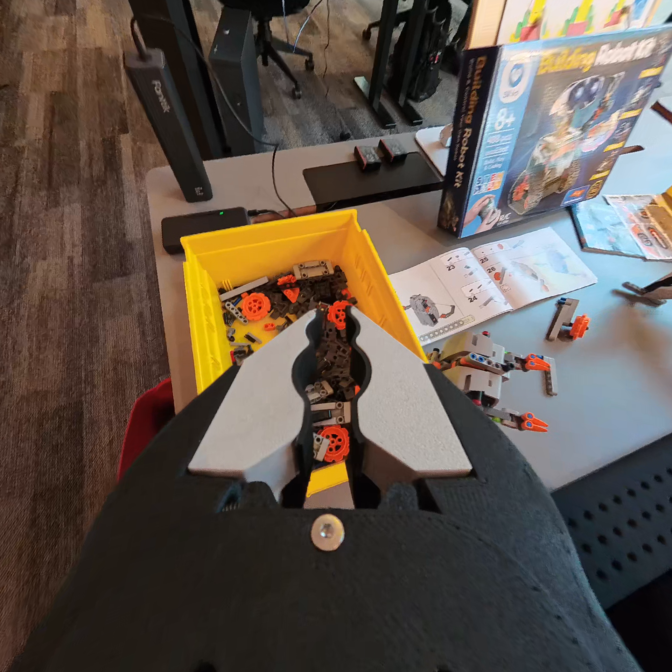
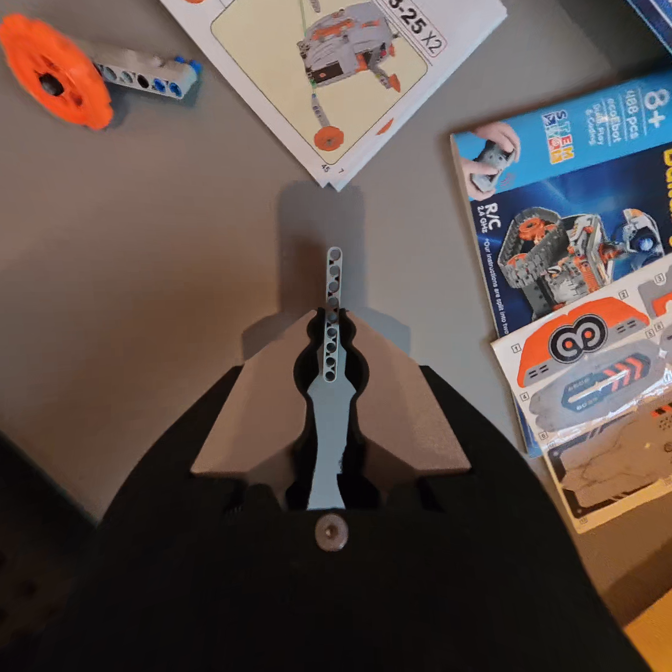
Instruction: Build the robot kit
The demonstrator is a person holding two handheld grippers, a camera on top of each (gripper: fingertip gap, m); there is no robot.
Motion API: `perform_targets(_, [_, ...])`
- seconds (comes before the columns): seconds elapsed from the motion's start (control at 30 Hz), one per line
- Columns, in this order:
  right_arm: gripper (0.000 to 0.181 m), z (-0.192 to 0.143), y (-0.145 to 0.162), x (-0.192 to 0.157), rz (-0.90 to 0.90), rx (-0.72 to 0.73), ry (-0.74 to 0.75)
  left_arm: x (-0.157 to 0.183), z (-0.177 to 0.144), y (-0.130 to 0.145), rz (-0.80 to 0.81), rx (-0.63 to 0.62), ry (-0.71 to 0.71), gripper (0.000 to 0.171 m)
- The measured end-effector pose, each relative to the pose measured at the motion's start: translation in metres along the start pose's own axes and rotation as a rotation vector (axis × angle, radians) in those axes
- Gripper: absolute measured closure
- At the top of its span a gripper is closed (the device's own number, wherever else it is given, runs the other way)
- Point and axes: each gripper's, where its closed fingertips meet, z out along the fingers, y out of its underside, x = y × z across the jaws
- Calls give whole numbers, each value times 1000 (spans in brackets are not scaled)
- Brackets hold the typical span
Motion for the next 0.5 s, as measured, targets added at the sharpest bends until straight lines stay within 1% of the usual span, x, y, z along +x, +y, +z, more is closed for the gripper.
perform_targets(0.13, [175,5,-2,-2,-1,21,20,-10,17,13,-17,-99,-41,161])
perform_targets(0.27, [175,7,-8,-3,18,81,-15,-12,36,19,-12,-173,-55,161])
perform_targets(0.33, [175,7,-8,-1,17,99,-5,-7,45,20,-8,-189,-38,162])
perform_targets(0.4, [175,7,-9,2,5,127,38,2,53,22,-7,-215,5,161])
perform_targets(0.47, [175,6,-6,2,-14,121,57,14,60,25,-7,-247,55,161])
perform_targets(0.5, [175,5,-4,3,-19,110,70,17,63,27,-6,-268,53,160])
